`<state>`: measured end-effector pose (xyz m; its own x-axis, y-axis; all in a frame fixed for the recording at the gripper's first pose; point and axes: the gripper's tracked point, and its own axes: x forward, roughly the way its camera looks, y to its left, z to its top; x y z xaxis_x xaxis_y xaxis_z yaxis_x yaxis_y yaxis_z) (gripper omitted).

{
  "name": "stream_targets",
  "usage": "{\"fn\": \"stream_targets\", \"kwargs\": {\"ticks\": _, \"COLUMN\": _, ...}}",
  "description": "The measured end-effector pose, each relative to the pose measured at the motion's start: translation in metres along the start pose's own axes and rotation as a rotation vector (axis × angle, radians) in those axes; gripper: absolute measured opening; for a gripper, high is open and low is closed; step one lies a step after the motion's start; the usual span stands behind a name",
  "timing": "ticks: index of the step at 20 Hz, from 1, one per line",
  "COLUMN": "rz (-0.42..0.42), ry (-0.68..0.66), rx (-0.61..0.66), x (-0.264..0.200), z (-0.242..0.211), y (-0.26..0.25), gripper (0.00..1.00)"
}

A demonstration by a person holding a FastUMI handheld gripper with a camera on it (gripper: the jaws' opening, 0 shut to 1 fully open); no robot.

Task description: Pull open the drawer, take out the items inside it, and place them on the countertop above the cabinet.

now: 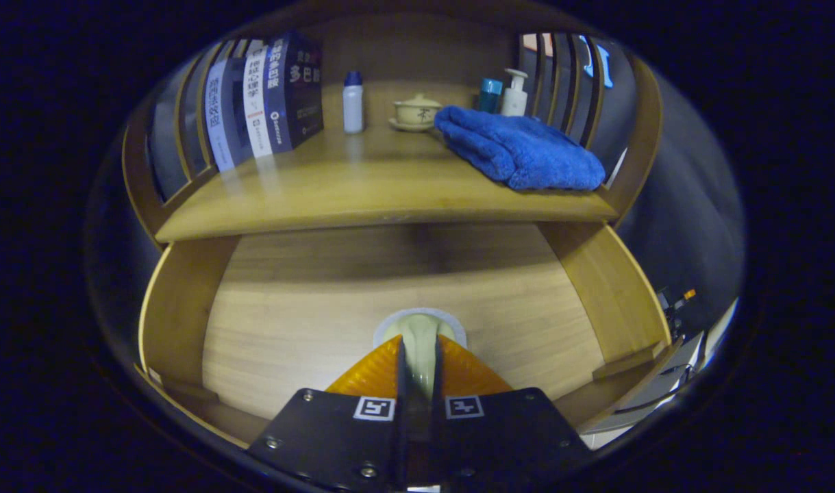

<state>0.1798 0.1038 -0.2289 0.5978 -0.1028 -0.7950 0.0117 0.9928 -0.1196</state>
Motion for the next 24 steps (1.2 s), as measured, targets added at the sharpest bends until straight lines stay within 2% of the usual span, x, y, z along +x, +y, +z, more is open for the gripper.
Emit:
{"fn": "stream_targets", "kwargs": {"ticks": 6, "rz": 0.002, "ry": -0.201, "rx": 0.023, "x": -0.049, "z": 0.074, "y": 0.003, "gripper": 0.12}}
{"fn": "stream_targets", "kwargs": {"ticks": 9, "rz": 0.028, "ry": -0.298, "rx": 0.030, "x": -0.059, "z": 0.116, "y": 0.010, "gripper": 0.12}}
{"fn": "stream_targets", "kwargs": {"ticks": 15, "rz": 0.111, "ry": -0.347, "rx": 0.054, "x": -0.020, "z": 0.163, "y": 0.030, "gripper": 0.12}}
{"fn": "stream_targets", "kwargs": {"ticks": 20, "rz": 0.130, "ry": -0.341, "rx": 0.022, "x": 0.016, "z": 0.171, "y": 0.038, "gripper": 0.13}}
{"fn": "stream_targets", "kwargs": {"ticks": 24, "rz": 0.159, "ry": -0.367, "rx": 0.083, "x": 0.032, "z": 0.180, "y": 0.035, "gripper": 0.12}}
